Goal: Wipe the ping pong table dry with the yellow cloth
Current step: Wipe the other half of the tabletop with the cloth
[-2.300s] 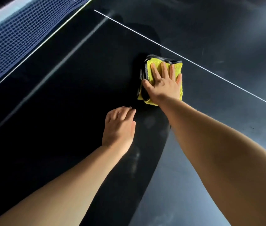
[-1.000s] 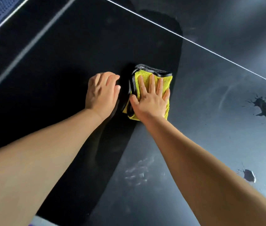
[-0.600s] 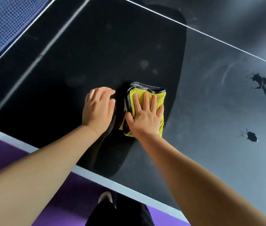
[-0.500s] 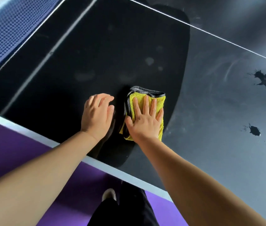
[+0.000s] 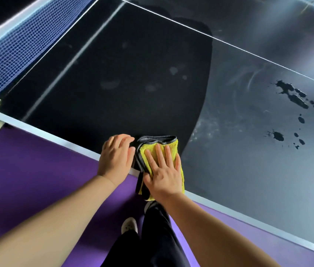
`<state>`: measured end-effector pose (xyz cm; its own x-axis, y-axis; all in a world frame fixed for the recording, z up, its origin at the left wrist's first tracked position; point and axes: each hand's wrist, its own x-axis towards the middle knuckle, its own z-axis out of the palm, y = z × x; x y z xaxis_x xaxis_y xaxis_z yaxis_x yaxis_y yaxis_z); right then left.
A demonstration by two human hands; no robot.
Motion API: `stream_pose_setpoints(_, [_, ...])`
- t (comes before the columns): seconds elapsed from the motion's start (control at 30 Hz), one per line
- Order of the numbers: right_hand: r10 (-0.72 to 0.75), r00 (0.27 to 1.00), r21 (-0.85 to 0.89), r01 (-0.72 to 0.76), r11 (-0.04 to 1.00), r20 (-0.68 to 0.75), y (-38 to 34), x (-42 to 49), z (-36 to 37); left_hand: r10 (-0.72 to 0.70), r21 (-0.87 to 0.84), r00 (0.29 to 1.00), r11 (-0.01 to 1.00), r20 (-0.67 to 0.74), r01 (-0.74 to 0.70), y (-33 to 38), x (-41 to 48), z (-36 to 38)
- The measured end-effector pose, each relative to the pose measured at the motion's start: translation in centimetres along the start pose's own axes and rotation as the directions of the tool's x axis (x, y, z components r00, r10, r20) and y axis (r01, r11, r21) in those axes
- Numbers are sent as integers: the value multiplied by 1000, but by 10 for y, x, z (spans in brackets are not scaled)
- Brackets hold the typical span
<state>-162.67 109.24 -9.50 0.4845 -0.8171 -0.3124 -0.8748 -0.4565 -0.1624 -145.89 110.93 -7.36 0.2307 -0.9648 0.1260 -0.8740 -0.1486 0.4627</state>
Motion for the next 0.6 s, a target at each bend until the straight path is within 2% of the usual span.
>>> stream_pose_setpoints(0.13, [106, 994, 25, -105, 994, -10, 33, -20, -5, 17, -1, 1000, 1000, 20, -17, 20, 1, 4])
stream_pose_setpoints(0.27, [268, 960, 3, -269, 963, 76, 61, -21, -19, 33, -21, 999, 999, 31, -33, 37, 5, 15])
stream_pose_setpoints(0.4, [209, 973, -78, -201, 976, 98, 65, -8, -28, 24, -30, 998, 999, 60, -23, 53, 30, 31])
stream_pose_setpoints(0.53, [159, 987, -55, -161, 985, -38, 82, 15, -19, 17, -5, 996, 1000, 87, -17, 71, 64, 48])
stream_pose_setpoints(0.6, [143, 989, -75, -145, 987, -22, 101, 41, -26, 26, 8, 995, 1000, 97, -26, 78, 86, 59])
